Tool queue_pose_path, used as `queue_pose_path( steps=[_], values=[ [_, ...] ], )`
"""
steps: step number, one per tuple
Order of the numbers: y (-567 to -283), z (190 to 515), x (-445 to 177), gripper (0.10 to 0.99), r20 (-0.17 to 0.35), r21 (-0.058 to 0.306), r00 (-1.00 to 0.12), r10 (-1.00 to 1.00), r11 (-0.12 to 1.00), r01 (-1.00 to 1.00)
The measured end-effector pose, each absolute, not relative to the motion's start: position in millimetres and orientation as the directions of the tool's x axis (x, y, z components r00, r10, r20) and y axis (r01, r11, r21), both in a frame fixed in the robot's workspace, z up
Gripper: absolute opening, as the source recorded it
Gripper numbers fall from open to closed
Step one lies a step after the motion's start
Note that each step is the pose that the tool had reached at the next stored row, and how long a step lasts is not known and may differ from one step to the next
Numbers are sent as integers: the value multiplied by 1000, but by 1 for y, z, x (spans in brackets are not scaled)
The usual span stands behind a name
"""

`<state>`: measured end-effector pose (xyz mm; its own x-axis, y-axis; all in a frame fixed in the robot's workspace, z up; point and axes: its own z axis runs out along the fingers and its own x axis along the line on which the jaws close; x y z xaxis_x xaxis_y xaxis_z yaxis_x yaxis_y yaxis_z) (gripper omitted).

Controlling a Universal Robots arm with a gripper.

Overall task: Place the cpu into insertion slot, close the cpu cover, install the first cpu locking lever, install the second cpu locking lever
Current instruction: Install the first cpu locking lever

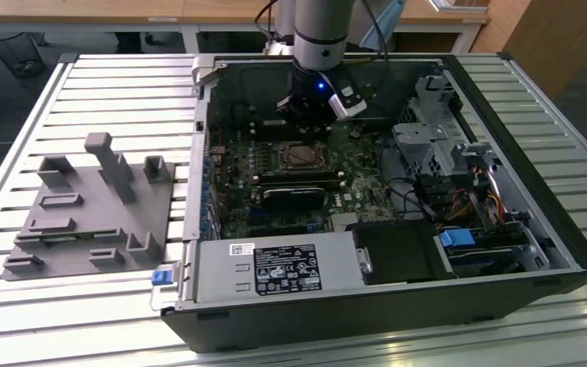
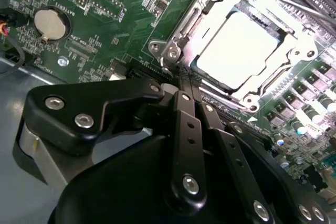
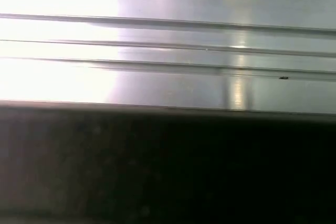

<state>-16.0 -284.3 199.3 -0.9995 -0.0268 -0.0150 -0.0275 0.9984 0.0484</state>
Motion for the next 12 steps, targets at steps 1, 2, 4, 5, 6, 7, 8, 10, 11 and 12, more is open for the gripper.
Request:
queue_pose_path(
  steps=[1, 2, 4, 5, 6, 7, 8, 10, 11, 12],
  values=[
    [-284, 202, -16, 122, -15, 48, -1000, -27, 998, -27],
    [-285, 205, -16, 122, -14, 47, -1000, -27, 999, -27],
    [-285, 208, -16, 122, -14, 47, -1000, -27, 999, -27],
    [-285, 208, -16, 122, -14, 47, -1000, -27, 998, -28],
    [-285, 208, -16, 122, -14, 47, -1000, -27, 998, -28],
    [-285, 208, -16, 122, -14, 47, -1000, -27, 999, -27],
    [-285, 208, -16, 122, -14, 47, -1000, -27, 999, -27],
    [-286, 208, -16, 122, -14, 47, -1000, -27, 999, -28],
    [-286, 208, -16, 122, -14, 47, -1000, -27, 999, -28],
    [-286, 208, -16, 122, -14, 47, -1000, -27, 999, -27]
  ],
)
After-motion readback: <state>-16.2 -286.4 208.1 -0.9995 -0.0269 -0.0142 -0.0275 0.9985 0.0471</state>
